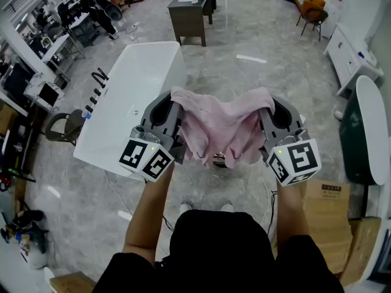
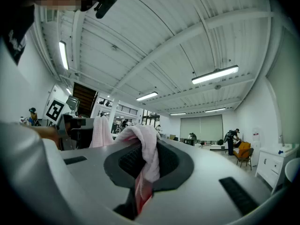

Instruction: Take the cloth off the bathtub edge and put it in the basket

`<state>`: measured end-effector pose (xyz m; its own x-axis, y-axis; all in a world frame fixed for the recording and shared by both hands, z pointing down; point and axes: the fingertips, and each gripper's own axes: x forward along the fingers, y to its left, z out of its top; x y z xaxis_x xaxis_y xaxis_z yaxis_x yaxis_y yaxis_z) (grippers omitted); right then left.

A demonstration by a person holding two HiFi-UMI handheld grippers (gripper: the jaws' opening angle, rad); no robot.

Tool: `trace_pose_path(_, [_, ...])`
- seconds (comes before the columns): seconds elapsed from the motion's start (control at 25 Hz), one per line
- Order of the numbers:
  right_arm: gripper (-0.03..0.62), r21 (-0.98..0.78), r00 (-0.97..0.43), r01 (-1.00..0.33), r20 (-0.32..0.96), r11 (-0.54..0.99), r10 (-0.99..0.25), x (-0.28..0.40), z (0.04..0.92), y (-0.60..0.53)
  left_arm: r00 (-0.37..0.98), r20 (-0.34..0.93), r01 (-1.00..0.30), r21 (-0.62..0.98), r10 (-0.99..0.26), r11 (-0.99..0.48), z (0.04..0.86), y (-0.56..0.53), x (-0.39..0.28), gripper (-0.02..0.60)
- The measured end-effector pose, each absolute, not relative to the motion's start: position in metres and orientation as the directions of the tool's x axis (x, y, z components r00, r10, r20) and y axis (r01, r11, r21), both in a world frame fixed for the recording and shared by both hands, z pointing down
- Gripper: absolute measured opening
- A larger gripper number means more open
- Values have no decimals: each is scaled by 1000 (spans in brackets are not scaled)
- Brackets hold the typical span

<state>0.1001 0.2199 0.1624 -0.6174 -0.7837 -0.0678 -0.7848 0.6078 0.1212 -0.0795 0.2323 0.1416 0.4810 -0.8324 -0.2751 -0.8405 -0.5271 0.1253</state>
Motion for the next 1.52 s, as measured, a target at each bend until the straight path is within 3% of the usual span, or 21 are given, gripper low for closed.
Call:
trace_pose_path(0.52, [44, -71, -667, -733, -117, 676, -735, 109, 155, 210, 497, -276, -840, 87, -823, -536, 124, 233, -46, 28])
trace_pose_path(1.52, [44, -45, -661, -735, -175, 676, -730, 68, 126, 82, 625, -327, -668, 245, -708, -703, 96, 90, -45, 28])
